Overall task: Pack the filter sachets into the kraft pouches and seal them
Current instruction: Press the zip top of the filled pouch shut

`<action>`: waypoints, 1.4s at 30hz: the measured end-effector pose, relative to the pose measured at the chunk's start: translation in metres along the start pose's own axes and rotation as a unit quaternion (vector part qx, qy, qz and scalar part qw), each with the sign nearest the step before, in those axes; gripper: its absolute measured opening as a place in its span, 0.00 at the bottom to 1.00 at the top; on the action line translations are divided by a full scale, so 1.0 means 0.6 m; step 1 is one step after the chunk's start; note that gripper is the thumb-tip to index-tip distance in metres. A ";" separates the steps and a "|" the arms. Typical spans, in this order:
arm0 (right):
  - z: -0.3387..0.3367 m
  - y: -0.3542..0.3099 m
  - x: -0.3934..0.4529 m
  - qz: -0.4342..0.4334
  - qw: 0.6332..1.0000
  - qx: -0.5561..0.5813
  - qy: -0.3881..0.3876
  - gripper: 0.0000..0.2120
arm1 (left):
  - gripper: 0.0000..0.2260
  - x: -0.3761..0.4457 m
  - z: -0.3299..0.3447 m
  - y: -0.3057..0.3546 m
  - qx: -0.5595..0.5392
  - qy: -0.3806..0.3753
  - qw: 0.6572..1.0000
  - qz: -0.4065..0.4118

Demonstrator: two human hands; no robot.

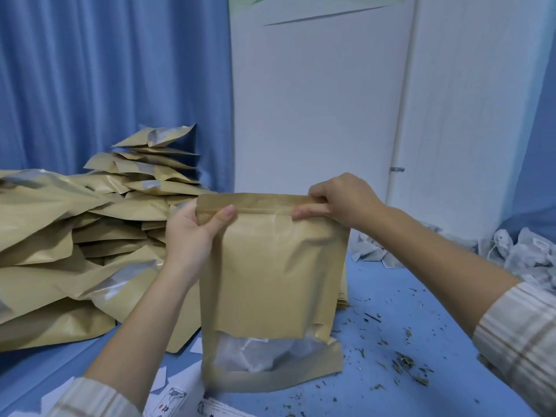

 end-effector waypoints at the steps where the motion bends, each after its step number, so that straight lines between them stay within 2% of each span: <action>1: -0.001 -0.001 -0.002 -0.004 1.000 -0.022 0.014 0.30 | 0.05 0.000 -0.002 0.002 -0.002 -0.002 1.000 0.005; 4: 0.005 -0.002 -0.002 -0.036 0.998 -0.042 0.032 0.29 | 0.04 0.000 -0.002 0.006 0.006 -0.008 1.000 0.018; 7: 0.009 -0.007 0.001 -0.050 0.999 0.014 0.004 0.19 | 0.04 -0.001 -0.004 0.006 0.008 -0.006 1.000 0.023; 9: 0.011 -0.019 -0.001 -0.049 0.996 0.071 -0.012 0.22 | 0.04 -0.005 -0.006 0.006 0.009 -0.011 0.999 0.031; 12: 0.030 -0.052 0.006 -0.058 0.998 0.030 -0.008 0.22 | 0.02 -0.012 0.008 0.011 0.025 -0.024 0.998 0.049; 15: 0.055 -0.096 0.010 -0.100 0.989 -0.072 0.079 0.29 | 0.07 -0.013 0.027 0.017 0.052 -0.006 0.997 0.054; 17: 0.058 -0.115 0.011 -0.137 0.975 -0.114 0.135 0.29 | 0.14 -0.010 0.028 0.011 0.058 0.011 0.998 0.029; 20: 0.057 -0.112 0.026 -0.111 0.980 -0.141 0.087 0.29 | 0.21 -0.013 0.028 -0.001 0.016 0.017 1.000 -0.006; 22: 0.063 -0.135 0.028 -0.120 0.978 -0.136 0.103 0.29 | 0.23 -0.020 0.038 0.007 -0.022 0.024 0.999 -0.024; 25: 0.080 -0.163 0.026 -0.183 0.949 -0.123 0.226 0.21 | 0.23 -0.023 0.057 0.023 -0.012 0.013 1.000 -0.009; 27: 0.088 -0.155 0.032 -0.134 0.958 -0.162 0.195 0.19 | 0.21 -0.025 0.061 0.021 -0.005 -0.018 1.000 -0.021; 28: 0.090 -0.149 0.033 -0.090 0.956 -0.205 0.188 0.20 | 0.25 -0.027 0.061 0.018 0.002 -0.041 0.999 -0.029; 29: 0.087 -0.145 0.037 -0.067 0.952 -0.212 0.210 0.23 | 0.25 -0.029 0.062 0.015 0.008 -0.059 0.998 -0.029; 30: 0.085 -0.143 0.040 -0.067 0.947 -0.201 0.244 0.25 | 0.20 -0.029 0.061 0.011 0.014 -0.064 0.998 -0.024; 31: 0.080 -0.137 0.040 -0.078 0.945 -0.180 0.263 0.26 | 0.16 -0.029 0.058 0.010 0.016 -0.057 0.998 -0.019; 32: 0.078 -0.128 0.042 -0.097 0.956 -0.133 0.241 0.26 | 0.15 -0.028 0.053 0.008 0.009 -0.035 0.999 -0.015; 34: 0.078 -0.097 0.037 -0.050 0.985 -0.075 0.147 0.26 | 0.14 -0.022 0.037 0.003 0.008 0.009 1.000 0.002; 35: 0.076 -0.084 0.029 -0.041 0.984 -0.106 0.140 0.27 | 0.14 -0.020 0.032 0.002 0.018 0.019 1.000 0.012; 37: 0.061 -0.080 0.012 -0.046 0.947 -0.213 0.234 0.27 | 0.14 -0.022 0.032 0.003 0.029 0.019 0.999 0.032; 38: 0.060 -0.079 0.011 -0.038 0.942 -0.228 0.243 0.28 | 0.14 -0.023 0.033 0.002 0.028 0.020 0.999 0.036; 40: 0.063 -0.061 0.020 -0.038 0.962 -0.205 0.177 0.29 | 0.14 -0.024 0.030 0.001 0.026 0.034 0.998 0.039; 42: 0.050 -0.032 0.023 -0.011 0.973 -0.163 0.160 0.29 | 0.12 -0.019 0.023 0.000 0.021 0.041 0.998 0.042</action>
Point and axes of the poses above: each hand's wrist, its own x-axis towards the middle knuckle, its own z-axis out of the palm, y = z × x, the point moved 3 cm from there along x, towards the middle knuckle, and after that the axes turned 10 degrees about x, right-handed, at the moved point
